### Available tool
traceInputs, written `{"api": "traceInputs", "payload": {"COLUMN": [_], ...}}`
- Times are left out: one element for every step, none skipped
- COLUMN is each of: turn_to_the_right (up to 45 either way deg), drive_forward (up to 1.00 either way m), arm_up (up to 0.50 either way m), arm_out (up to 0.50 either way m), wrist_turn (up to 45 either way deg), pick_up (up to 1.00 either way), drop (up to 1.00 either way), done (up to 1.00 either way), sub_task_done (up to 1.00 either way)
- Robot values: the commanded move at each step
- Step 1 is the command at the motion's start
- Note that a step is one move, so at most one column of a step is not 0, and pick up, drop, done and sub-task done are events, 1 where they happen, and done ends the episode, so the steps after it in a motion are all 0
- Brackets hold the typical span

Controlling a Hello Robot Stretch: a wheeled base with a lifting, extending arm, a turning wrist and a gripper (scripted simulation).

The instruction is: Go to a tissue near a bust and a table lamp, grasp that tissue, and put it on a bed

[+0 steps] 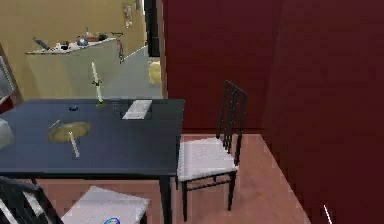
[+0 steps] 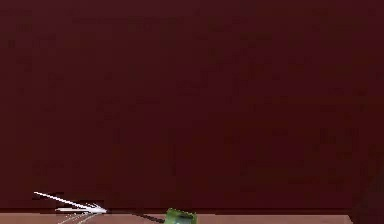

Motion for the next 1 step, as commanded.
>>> {"api": "traceInputs", "payload": {"turn_to_the_right": [33.0], "drive_forward": [0.0], "arm_up": [0.0], "arm_out": [0.0], "wrist_turn": [0.0], "pick_up": [0.0], "drop": [0.0], "done": [0.0], "sub_task_done": [0.0]}}
